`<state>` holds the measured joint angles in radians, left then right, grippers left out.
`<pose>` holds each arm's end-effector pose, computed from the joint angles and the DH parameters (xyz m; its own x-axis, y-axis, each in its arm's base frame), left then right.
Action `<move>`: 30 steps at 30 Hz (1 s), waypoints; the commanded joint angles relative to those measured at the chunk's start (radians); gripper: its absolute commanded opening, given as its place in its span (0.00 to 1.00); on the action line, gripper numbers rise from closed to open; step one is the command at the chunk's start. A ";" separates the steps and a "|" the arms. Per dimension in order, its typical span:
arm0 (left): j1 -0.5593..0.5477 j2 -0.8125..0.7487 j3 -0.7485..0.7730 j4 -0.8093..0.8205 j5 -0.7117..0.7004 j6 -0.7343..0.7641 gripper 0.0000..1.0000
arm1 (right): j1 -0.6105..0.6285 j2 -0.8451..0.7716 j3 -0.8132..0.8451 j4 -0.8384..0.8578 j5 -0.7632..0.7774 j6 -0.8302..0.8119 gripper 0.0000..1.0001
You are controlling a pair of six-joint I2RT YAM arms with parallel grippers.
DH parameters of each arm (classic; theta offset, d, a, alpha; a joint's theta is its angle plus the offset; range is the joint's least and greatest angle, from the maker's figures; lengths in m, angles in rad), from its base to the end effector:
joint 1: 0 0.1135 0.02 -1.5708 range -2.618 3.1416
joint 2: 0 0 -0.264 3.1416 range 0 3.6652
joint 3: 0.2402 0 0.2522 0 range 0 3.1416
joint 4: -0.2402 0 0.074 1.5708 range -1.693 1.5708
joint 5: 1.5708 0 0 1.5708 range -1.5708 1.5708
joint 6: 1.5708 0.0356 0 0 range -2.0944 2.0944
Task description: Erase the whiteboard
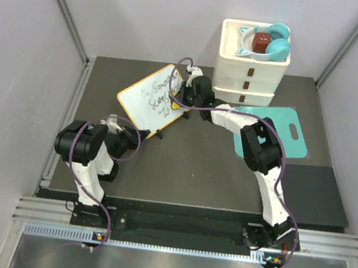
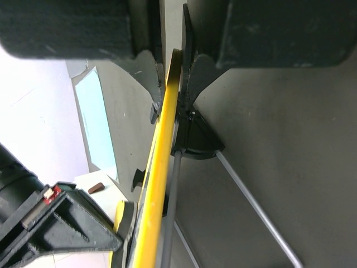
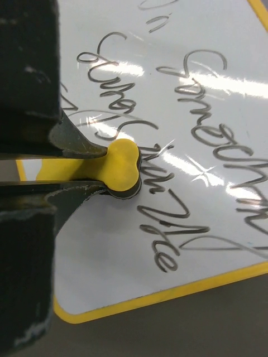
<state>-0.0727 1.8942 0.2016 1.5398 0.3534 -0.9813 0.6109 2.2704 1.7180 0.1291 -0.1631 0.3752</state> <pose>0.2383 -0.0297 0.0970 -0.4246 -0.7510 -0.5057 0.1014 0.5156 -0.8508 0.4304 0.3085 0.1932 -0.5649 0.0459 -0.8239 -0.5161 0.7594 0.3962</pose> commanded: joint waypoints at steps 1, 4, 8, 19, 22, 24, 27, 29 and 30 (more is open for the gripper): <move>0.002 -0.001 -0.041 -0.050 -0.056 0.033 0.00 | 0.081 0.052 0.072 0.030 -0.021 -0.062 0.00; 0.001 -0.012 -0.034 -0.078 -0.056 0.046 0.00 | 0.127 0.055 0.071 0.032 -0.027 -0.079 0.00; 0.001 -0.006 -0.025 -0.079 -0.045 0.046 0.00 | 0.216 0.058 0.057 0.024 -0.047 -0.070 0.00; 0.001 -0.014 -0.024 -0.099 -0.044 0.055 0.00 | 0.130 0.052 0.025 -0.081 0.094 0.106 0.00; 0.001 -0.012 -0.021 -0.101 -0.041 0.055 0.00 | 0.061 0.038 0.012 -0.111 0.131 0.151 0.00; 0.001 -0.012 -0.021 -0.101 -0.039 0.055 0.00 | 0.033 0.025 -0.006 -0.120 0.160 0.157 0.00; 0.001 -0.012 -0.018 -0.101 -0.036 0.058 0.00 | -0.003 0.008 -0.030 -0.112 0.160 0.148 0.00; 0.001 -0.011 -0.019 -0.102 -0.034 0.058 0.00 | -0.010 0.002 -0.037 -0.109 0.151 0.136 0.00; 0.001 -0.012 -0.019 -0.101 -0.033 0.058 0.00 | -0.008 -0.003 -0.049 -0.103 0.127 0.136 0.00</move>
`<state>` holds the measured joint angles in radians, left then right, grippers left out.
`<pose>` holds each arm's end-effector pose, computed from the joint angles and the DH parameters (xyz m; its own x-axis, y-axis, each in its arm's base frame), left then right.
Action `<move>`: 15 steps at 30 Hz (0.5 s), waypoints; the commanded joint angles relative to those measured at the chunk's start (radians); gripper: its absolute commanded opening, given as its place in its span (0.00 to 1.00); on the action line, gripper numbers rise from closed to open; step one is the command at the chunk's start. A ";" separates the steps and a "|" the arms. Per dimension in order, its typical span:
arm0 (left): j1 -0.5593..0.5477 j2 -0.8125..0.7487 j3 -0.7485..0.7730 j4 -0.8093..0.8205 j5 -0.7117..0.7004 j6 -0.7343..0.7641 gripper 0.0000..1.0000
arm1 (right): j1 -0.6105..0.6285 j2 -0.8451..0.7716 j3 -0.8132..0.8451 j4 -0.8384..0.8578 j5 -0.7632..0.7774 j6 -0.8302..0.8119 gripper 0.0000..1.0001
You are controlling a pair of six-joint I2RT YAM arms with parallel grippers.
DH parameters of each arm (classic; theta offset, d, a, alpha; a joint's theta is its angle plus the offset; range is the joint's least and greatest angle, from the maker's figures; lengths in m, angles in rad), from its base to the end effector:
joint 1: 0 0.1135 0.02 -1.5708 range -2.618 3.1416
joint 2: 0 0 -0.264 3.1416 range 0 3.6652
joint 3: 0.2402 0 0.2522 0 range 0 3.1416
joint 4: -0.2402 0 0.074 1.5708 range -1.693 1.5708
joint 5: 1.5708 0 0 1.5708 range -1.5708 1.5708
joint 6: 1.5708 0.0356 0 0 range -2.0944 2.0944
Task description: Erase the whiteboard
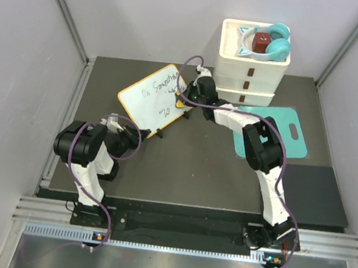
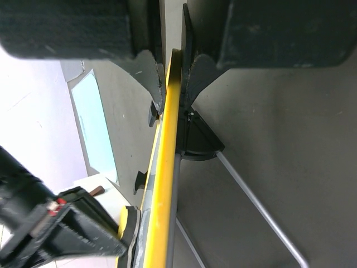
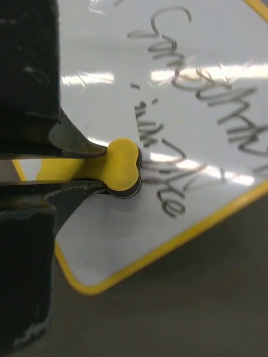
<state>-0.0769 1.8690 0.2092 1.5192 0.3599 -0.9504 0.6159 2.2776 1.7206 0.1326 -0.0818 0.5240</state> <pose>0.2401 -0.0311 0.1015 -0.4226 -0.7312 -0.5355 0.1302 0.5357 -0.8343 0.4316 0.3090 0.1906 -0.6095 0.1796 -0.7722 -0.3830 0.7862 0.4851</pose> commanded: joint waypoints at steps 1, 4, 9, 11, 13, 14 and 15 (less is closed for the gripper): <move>0.005 0.016 -0.027 -0.080 -0.038 0.027 0.00 | -0.013 -0.010 -0.061 -0.102 0.031 -0.013 0.00; 0.005 0.016 -0.025 -0.076 -0.032 0.029 0.00 | 0.001 -0.012 -0.102 -0.047 -0.045 -0.005 0.00; 0.005 0.018 -0.021 -0.082 -0.018 0.035 0.00 | 0.096 -0.007 -0.122 -0.017 -0.145 -0.030 0.00; 0.005 0.016 -0.019 -0.083 -0.019 0.036 0.00 | 0.131 -0.001 -0.121 -0.022 -0.157 -0.027 0.00; 0.005 0.016 -0.019 -0.086 -0.013 0.038 0.00 | 0.179 0.002 -0.133 -0.008 -0.187 -0.004 0.00; 0.005 0.018 -0.018 -0.088 -0.012 0.038 0.00 | 0.191 0.008 -0.138 -0.001 -0.191 0.005 0.00; 0.005 0.018 -0.017 -0.090 -0.009 0.039 0.00 | 0.205 0.014 -0.141 0.008 -0.217 0.013 0.00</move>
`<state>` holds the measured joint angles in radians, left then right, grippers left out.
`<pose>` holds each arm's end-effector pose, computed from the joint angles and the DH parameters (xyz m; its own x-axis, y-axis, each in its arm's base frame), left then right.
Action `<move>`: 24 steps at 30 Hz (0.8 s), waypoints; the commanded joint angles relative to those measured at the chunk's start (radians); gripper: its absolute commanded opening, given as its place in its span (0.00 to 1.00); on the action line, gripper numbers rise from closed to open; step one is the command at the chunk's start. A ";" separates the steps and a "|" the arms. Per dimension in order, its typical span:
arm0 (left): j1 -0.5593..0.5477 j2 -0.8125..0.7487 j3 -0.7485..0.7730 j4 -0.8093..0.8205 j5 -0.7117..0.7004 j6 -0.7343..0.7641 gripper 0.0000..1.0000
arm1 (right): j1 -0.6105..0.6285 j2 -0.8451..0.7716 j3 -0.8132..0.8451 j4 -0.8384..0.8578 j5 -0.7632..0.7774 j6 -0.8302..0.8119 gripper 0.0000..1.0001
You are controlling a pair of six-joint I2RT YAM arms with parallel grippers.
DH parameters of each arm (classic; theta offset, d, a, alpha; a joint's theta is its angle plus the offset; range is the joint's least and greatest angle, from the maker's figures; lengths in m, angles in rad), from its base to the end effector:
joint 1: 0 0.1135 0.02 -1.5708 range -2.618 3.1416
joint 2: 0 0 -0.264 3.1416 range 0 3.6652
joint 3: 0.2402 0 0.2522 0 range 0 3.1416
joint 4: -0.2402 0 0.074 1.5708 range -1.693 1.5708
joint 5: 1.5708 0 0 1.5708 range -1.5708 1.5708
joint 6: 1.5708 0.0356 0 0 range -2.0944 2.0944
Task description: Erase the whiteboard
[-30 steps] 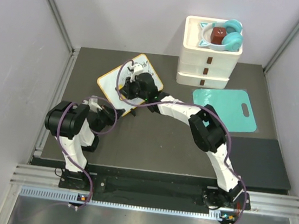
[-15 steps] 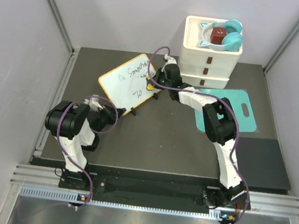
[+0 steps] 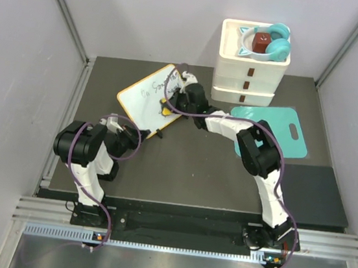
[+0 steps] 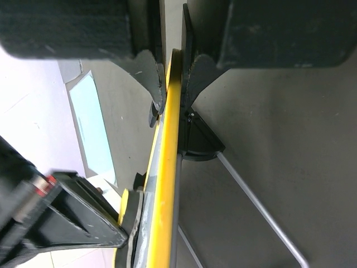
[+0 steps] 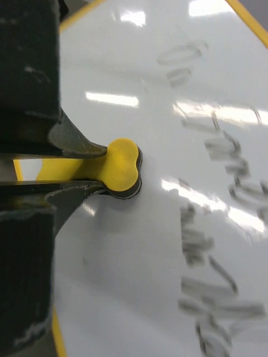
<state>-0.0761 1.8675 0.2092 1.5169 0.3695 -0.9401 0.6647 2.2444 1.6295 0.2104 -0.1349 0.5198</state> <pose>0.2400 -0.0312 0.1016 -0.4281 -0.7227 -0.5427 0.1386 0.5409 -0.8296 0.4062 0.3244 0.1845 -0.6208 0.1388 -0.7716 -0.4611 0.7313 0.5026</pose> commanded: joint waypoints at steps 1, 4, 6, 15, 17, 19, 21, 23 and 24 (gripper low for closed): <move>0.004 0.019 -0.016 -0.087 -0.018 0.030 0.00 | 0.177 0.055 -0.043 -0.075 -0.173 0.040 0.00; 0.004 0.018 -0.016 -0.089 -0.018 0.030 0.00 | 0.211 0.087 -0.030 -0.088 -0.198 0.089 0.00; 0.004 0.018 -0.016 -0.089 -0.018 0.030 0.00 | 0.216 0.090 -0.040 -0.088 -0.174 0.098 0.00; 0.004 0.018 -0.016 -0.087 -0.014 0.034 0.00 | 0.092 0.017 -0.065 -0.241 0.102 0.128 0.00; 0.004 0.018 -0.017 -0.083 -0.011 0.035 0.00 | 0.070 0.017 -0.034 -0.272 0.132 0.115 0.00; 0.004 0.018 -0.019 -0.080 -0.007 0.035 0.00 | 0.041 0.021 -0.011 -0.308 0.191 0.109 0.00; 0.004 0.019 -0.019 -0.070 -0.003 0.035 0.00 | 0.013 0.027 0.015 -0.318 0.224 0.108 0.00; 0.004 0.021 -0.022 -0.067 0.000 0.037 0.00 | -0.003 0.035 0.032 -0.321 0.233 0.117 0.00; 0.004 0.021 -0.022 -0.066 0.002 0.037 0.00 | -0.017 0.040 0.039 -0.322 0.232 0.121 0.00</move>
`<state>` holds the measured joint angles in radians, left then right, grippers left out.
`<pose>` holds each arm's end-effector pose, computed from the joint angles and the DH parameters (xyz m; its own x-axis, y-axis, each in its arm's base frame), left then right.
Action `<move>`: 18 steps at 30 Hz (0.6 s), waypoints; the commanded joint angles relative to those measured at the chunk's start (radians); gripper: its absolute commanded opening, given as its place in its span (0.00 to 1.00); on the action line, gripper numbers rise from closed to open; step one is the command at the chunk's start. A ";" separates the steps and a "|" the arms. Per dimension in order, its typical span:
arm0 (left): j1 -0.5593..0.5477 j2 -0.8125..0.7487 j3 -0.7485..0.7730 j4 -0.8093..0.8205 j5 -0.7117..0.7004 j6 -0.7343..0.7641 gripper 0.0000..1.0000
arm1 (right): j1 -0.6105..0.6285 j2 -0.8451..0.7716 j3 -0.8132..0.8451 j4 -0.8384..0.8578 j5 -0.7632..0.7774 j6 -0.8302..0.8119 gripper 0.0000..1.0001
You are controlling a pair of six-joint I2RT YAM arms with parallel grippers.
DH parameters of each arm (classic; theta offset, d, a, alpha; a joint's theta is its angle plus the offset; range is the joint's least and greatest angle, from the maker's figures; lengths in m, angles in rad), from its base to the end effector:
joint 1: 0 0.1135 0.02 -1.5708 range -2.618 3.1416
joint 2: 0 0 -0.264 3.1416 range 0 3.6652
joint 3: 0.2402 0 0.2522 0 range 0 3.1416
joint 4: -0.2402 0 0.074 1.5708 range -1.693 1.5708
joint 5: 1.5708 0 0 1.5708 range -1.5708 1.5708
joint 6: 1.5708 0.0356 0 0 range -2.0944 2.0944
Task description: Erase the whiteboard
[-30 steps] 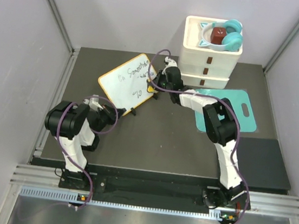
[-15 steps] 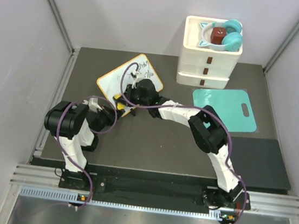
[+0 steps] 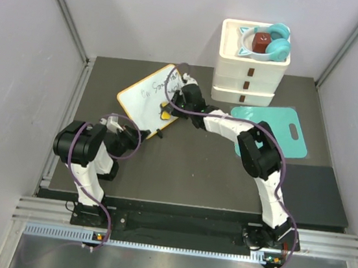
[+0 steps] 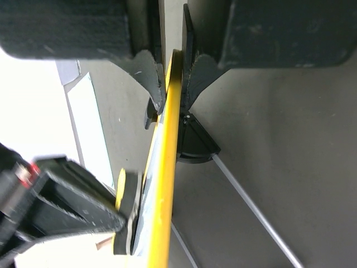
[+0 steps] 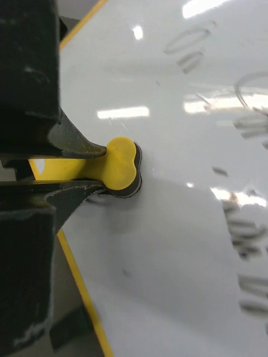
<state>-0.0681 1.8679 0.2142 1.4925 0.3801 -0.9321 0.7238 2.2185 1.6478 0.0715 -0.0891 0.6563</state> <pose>0.2410 -0.0297 0.0997 -0.4395 -0.7173 -0.5406 0.1269 0.5462 -0.8280 0.3830 0.3427 0.1898 -0.7224 0.1727 -0.6696 -0.3501 0.7437 0.5695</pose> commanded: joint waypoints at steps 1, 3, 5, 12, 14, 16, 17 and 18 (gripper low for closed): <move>-0.004 0.022 -0.026 -0.041 -0.009 0.029 0.00 | -0.080 0.072 0.030 -0.199 0.190 -0.015 0.00; -0.004 0.022 -0.027 -0.040 -0.009 0.027 0.00 | -0.087 0.095 0.056 -0.219 0.206 -0.012 0.00; -0.004 0.022 -0.026 -0.040 -0.009 0.027 0.00 | -0.086 0.105 0.055 -0.211 0.175 -0.014 0.00; -0.004 0.025 -0.024 -0.037 0.002 0.030 0.00 | -0.024 0.078 -0.008 -0.125 0.094 -0.007 0.00; -0.006 0.024 -0.024 -0.037 0.005 0.030 0.00 | 0.002 0.089 0.015 -0.128 0.049 -0.001 0.00; -0.006 0.025 -0.026 -0.034 0.005 0.030 0.00 | 0.017 0.111 0.036 -0.145 0.040 0.002 0.00; -0.006 0.025 -0.026 -0.035 0.006 0.030 0.00 | 0.025 0.118 0.050 -0.148 0.035 0.006 0.00; -0.006 0.025 -0.026 -0.032 0.006 0.029 0.00 | 0.040 0.122 0.052 -0.150 0.032 0.006 0.00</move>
<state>-0.0727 1.8675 0.2138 1.5063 0.3920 -0.9279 0.6502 2.2414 1.6848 0.0105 0.0429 0.6582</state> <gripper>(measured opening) 0.144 0.081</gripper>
